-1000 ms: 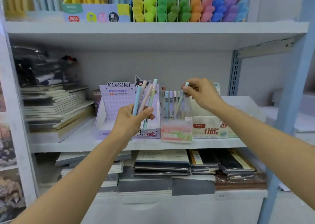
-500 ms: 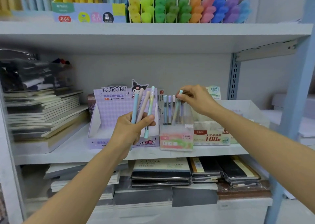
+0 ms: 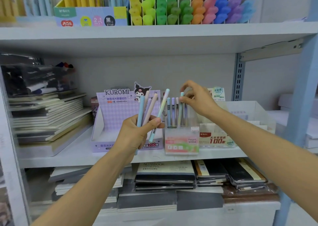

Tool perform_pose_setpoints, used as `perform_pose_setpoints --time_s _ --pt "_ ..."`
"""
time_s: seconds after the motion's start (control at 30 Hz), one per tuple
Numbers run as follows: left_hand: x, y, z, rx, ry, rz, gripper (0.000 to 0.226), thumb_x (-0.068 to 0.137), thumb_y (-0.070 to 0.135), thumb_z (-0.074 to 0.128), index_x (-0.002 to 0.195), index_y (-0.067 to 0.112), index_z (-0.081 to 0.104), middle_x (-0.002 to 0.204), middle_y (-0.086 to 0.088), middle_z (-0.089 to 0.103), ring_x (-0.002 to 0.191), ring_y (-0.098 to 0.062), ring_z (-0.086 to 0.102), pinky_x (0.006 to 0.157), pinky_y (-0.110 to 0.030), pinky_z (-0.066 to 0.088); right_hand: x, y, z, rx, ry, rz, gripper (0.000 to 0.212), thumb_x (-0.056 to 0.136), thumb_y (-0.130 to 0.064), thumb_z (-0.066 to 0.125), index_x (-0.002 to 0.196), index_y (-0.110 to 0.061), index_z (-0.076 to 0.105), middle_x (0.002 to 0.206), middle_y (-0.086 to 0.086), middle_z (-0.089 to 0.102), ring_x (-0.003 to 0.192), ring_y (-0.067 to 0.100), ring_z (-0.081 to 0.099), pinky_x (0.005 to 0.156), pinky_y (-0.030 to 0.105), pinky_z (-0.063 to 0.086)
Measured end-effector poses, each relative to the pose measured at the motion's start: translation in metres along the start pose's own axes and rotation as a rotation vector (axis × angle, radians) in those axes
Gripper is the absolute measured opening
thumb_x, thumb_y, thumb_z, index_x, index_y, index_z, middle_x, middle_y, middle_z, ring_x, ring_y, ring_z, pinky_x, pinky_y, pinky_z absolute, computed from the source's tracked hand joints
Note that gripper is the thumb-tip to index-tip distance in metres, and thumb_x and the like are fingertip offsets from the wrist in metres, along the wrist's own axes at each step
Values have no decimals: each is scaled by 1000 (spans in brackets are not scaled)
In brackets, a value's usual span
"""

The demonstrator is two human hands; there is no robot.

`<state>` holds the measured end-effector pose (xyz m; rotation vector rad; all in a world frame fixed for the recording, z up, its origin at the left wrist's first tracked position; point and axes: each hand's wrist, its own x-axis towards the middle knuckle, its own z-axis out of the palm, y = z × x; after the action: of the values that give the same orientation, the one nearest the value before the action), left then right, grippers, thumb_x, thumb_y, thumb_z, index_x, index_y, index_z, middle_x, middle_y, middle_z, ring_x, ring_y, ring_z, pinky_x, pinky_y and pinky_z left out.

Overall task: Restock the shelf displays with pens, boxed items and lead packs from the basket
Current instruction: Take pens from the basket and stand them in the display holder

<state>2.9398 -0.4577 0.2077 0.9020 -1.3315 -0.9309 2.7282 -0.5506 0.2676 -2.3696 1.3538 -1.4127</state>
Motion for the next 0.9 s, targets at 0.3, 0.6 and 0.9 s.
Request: perform_pose_setpoints --time_s 0.3,0.6,0.9 --pt "-2 0 0 -30 -10 -49 32 66 40 78 80 12 69 90 -13 76 30 -10 27 35 -17 27 -8 -11 -4 -43 24 41 31 94 -33 60 120 -19 67 98 -12 60 82 2 53 76 21 41" --pt "-5 4 10 -92 -72 -136 36 65 27 80 88 4 68 94 -17 74 30 -7 25 31 -13 26 -40 -37 -31 644 -197 -1 16 86 -4 69 102 0 71 87 17 74 77 22 73 70 21 57" --pt "-6 11 10 -371 189 -58 12 76 12 75 87 14 70 78 -4 73 32 -5 25 31 -15 25 -72 -22 -45 760 -256 108 25 73 -10 76 98 -5 72 85 14 75 78 24 73 68 21 57"
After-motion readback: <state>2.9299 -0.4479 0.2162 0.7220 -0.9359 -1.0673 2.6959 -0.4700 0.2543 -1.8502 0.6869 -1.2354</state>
